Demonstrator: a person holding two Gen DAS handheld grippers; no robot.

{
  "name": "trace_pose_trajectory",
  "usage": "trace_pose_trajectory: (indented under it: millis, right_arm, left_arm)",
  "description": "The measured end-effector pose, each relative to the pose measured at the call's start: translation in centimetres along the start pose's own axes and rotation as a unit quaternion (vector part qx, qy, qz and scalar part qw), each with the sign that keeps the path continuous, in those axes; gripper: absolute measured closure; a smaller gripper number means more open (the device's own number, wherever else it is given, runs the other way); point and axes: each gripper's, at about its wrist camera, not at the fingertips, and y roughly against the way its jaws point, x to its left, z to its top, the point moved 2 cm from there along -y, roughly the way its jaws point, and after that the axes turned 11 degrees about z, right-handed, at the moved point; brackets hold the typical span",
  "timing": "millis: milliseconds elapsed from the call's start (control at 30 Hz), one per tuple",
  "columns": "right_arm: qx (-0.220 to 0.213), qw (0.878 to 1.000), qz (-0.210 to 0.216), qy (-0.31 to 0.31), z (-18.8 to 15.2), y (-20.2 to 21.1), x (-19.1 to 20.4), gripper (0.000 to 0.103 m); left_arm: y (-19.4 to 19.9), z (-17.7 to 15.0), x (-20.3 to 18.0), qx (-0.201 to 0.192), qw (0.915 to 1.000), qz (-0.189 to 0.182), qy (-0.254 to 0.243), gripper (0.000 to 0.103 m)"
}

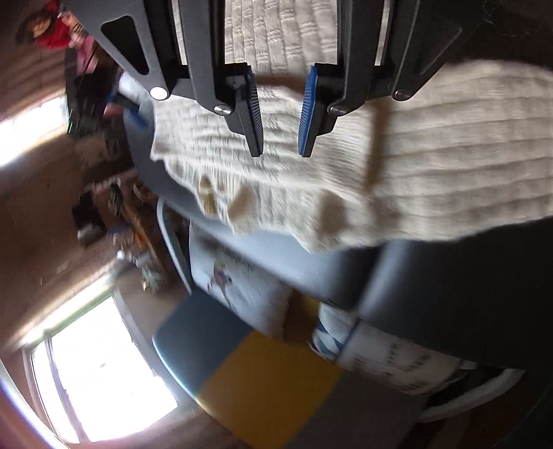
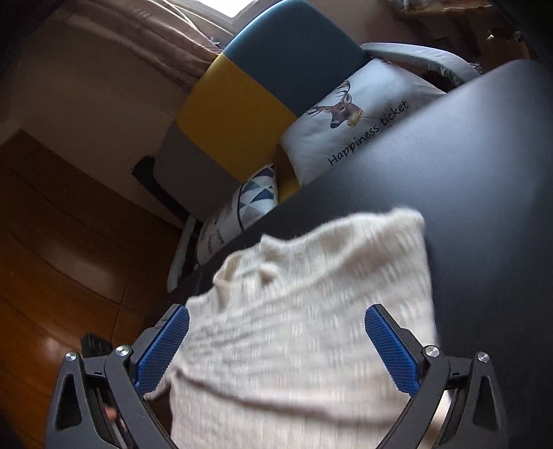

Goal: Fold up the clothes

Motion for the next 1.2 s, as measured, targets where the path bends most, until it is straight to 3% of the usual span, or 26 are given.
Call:
trace_pose_trajectory:
  millis: [133, 200, 300, 333, 400, 533, 633, 800, 867, 1000, 1100, 1200]
  right_arm:
    - [-0.005, 0.999, -0.015, -0.032, 2.4, -2.5, -2.2, 0.0]
    - [-0.001, 0.998, -0.032, -0.054, 2.9, -3.2, -4.3, 0.003]
    - [-0.005, 0.998, -0.028, -0.058, 3.0, -3.2, -5.5, 0.003]
    - [-0.001, 0.998, -0.029, -0.05, 3.0, -3.2, -5.4, 0.003]
    - [0.011, 0.999, -0.04, -0.031, 2.9, -3.3, -4.7, 0.003]
    - [0.023, 0.998, -0.053, 0.039, 2.4, -3.4, -1.3, 0.003]
    - [0.056, 0.991, -0.054, 0.105, 1.0, -4.7, 1.3, 0.003]
    - [0.118, 0.972, -0.05, 0.198, -2.0, -8.2, 4.4, 0.003]
    - [0.129, 0.969, -0.035, 0.206, -2.4, -9.5, 4.9, 0.003]
    - [0.145, 0.966, -0.011, 0.215, -2.9, -11.8, 5.2, 0.003]
    - [0.156, 0.965, -0.005, 0.211, -3.0, -13.3, 4.7, 0.003]
    - [0.152, 0.968, 0.003, 0.197, -3.2, -14.0, 3.6, 0.001]
  left_arm:
    - [-4.6, -0.1, -1.8, 0.034, 0.9993, 0.016, 0.004, 0.083]
    - [-5.7, -0.7, -0.8, 0.042, 0.9987, 0.018, 0.02, 0.093]
    - [-6.1, -0.6, -0.2, 0.057, 0.9976, 0.013, 0.037, 0.098]
    - [-5.9, -0.3, -0.3, 0.062, 0.9973, 0.014, 0.038, 0.097]
    - [-5.6, 0.7, -2.3, 0.056, 0.9983, 0.001, 0.011, 0.083]
    - [-6.8, 3.1, -7.1, 0.07, 0.9959, -0.05, -0.029, 0.079]
    - [-8.1, 5.1, -10.9, 0.087, 0.9903, -0.093, -0.056, 0.076]
    - [-14.4, 7.1, -15.6, 0.136, 0.9811, -0.114, -0.077, 0.075]
    - [-16.5, 7.6, -16.6, 0.158, 0.9768, -0.124, -0.075, 0.074]
    - [-20.8, 8.9, -17.9, 0.181, 0.9738, -0.108, -0.085, 0.071]
    - [-21.8, 9.3, -18.4, 0.185, 0.9707, -0.113, -0.104, 0.067]
    - [-23.2, 8.7, -19.8, 0.228, 0.9544, -0.14, -0.132, 0.067]
